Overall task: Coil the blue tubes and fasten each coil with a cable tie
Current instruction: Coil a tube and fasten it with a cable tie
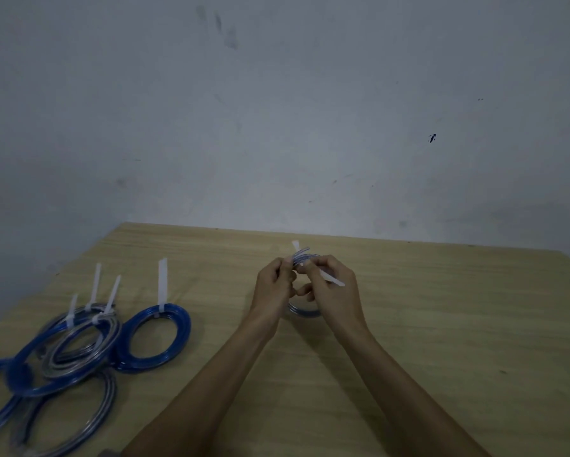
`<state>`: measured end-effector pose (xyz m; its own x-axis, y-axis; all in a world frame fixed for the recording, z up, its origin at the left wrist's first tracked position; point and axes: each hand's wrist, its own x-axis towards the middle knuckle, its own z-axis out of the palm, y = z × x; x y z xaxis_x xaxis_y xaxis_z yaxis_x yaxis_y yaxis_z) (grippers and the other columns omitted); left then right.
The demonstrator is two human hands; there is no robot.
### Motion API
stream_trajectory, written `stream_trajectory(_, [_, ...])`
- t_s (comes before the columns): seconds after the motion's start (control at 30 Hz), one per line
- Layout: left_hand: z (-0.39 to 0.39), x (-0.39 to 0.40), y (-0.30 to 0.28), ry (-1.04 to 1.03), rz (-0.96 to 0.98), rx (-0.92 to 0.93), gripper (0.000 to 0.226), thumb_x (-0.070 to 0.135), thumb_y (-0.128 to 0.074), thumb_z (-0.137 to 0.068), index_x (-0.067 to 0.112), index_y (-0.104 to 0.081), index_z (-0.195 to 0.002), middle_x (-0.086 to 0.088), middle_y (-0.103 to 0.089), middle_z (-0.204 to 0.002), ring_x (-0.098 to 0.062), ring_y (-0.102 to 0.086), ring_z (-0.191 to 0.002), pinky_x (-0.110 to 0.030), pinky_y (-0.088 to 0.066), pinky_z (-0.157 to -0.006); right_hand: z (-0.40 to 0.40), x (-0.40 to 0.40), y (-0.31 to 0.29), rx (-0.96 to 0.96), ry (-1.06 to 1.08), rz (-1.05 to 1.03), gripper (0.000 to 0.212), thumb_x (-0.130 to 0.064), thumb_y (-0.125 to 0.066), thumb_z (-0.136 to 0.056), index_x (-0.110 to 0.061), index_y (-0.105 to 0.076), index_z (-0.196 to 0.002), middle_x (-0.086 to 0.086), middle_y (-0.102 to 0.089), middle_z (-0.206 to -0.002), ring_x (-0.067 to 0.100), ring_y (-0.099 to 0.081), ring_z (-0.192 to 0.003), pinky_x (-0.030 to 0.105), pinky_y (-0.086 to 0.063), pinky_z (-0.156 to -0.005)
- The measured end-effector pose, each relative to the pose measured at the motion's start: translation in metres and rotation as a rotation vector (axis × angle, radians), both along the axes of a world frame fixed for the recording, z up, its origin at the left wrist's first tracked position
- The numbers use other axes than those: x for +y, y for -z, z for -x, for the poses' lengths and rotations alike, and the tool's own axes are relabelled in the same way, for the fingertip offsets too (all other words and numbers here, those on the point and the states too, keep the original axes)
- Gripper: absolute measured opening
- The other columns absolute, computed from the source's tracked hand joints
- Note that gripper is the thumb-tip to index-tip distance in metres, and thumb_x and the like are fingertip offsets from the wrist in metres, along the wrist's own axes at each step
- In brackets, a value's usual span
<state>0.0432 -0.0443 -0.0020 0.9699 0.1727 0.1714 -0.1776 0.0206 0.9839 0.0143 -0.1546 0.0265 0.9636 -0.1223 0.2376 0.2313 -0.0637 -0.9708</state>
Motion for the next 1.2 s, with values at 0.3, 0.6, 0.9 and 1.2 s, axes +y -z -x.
stream_trajectory(0.3, [0.001,0.004,-0.001,0.038,0.016,-0.010,0.030,0.021,-0.048,-0.106,0.005,-0.073,-0.106,0.013,-0.044,-0.057,-0.007,-0.039,-0.057,-0.022,-0.035,-0.053,-0.001,-0.006,0.007,0.003,-0.052,-0.002,0.007,-0.009,-0.062,-0.097,-0.009,-0.069,-0.096,0.005,-0.077,-0.087,0.010,-0.067,-0.058,0.020,-0.049,-0.056])
stream_trajectory(0.6, [0.001,0.009,0.000,-0.032,-0.074,-0.109,0.027,0.019,-0.047,-0.106,0.013,-0.073,-0.105,0.018,-0.049,-0.056,-0.001,-0.043,-0.057,-0.022,-0.036,-0.058,-0.008,-0.011,0.003,-0.207,0.025,0.134,0.018,-0.020,-0.048,-0.106,-0.016,-0.065,-0.104,0.003,-0.071,-0.082,0.014,-0.061,-0.058,0.029,-0.049,-0.060])
stream_trajectory(0.9, [0.004,0.007,-0.003,-0.006,-0.107,-0.110,0.026,0.021,-0.047,-0.106,0.017,-0.073,-0.108,0.020,-0.052,-0.057,0.001,-0.045,-0.058,-0.023,-0.037,-0.060,-0.006,-0.014,-0.003,-0.305,-0.026,0.230,0.024,-0.018,-0.041,-0.109,-0.010,-0.064,-0.108,-0.002,-0.066,-0.079,0.011,-0.066,-0.069,0.026,-0.051,-0.055])
stream_trajectory(1.2, [0.008,0.005,-0.008,-0.027,-0.237,-0.249,0.025,0.011,-0.047,-0.105,0.011,-0.072,-0.105,0.004,-0.064,-0.079,0.000,-0.053,-0.068,-0.014,-0.040,-0.063,-0.007,-0.028,-0.011,-0.013,-0.257,0.238,0.038,-0.026,-0.049,-0.106,-0.008,-0.064,-0.076,-0.011,-0.043,-0.055,0.006,-0.038,-0.048,0.022,-0.032,-0.050])
